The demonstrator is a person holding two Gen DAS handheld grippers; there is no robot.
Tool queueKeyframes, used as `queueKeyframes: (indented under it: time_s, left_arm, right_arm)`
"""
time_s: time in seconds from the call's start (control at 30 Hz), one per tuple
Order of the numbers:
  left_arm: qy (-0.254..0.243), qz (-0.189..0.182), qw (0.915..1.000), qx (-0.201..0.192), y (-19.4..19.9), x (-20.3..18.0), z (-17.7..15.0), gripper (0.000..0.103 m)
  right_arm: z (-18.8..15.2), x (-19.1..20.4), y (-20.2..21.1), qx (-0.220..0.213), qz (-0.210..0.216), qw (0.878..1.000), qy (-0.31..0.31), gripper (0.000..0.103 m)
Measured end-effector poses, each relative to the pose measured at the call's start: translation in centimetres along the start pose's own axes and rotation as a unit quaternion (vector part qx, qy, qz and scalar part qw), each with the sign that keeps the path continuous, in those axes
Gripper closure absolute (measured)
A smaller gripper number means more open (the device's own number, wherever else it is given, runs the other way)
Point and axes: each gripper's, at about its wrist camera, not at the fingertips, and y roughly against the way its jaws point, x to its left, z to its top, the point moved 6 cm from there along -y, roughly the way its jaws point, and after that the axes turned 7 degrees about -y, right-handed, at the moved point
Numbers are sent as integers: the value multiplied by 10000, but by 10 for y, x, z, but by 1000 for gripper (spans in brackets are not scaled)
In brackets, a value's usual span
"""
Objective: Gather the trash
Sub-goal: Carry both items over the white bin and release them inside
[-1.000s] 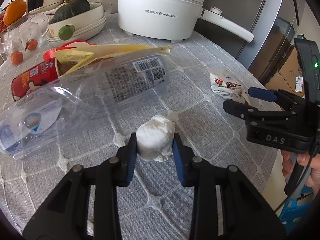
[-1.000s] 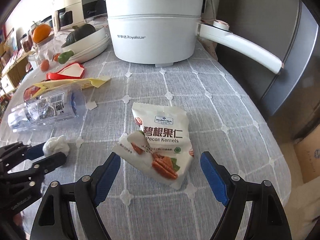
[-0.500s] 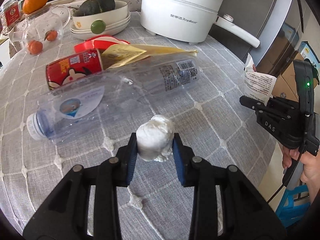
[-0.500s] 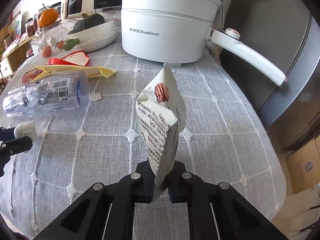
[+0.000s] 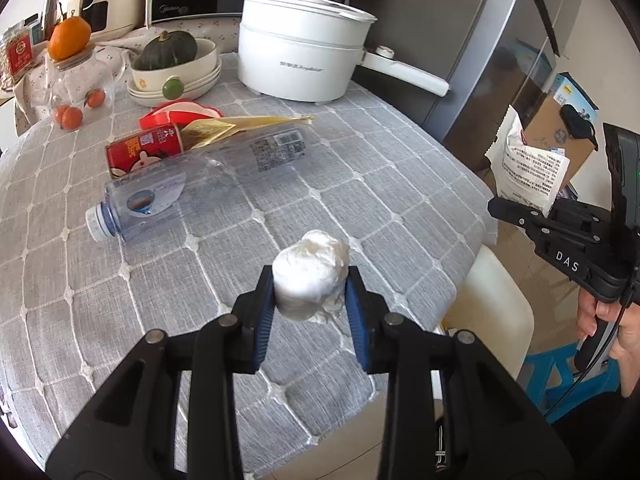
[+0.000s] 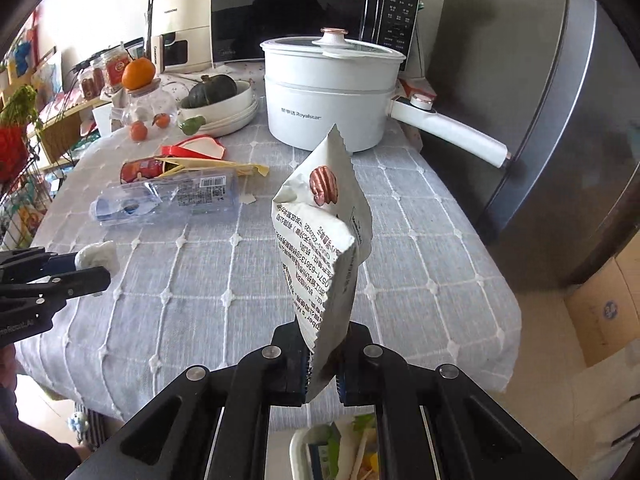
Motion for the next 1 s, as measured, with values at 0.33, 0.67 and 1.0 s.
queueKeyframes:
  time_s: [0.33,0.67,1.0]
  left_arm:
    - [-314,-425,9983,-265,33,-56,-19,67]
    - [-614,-824,9946,-115,13,-111,-24,67]
    - [-777,-1186,9898,165,-18,-161,-25,67]
  right_arm:
    - [-56,-32,73,-71,173,9997,-185,93]
    - [-127,-101,73,910,-152,9916,-902,93]
    - [-177,-170,47,1732,49,9647,-1982,92]
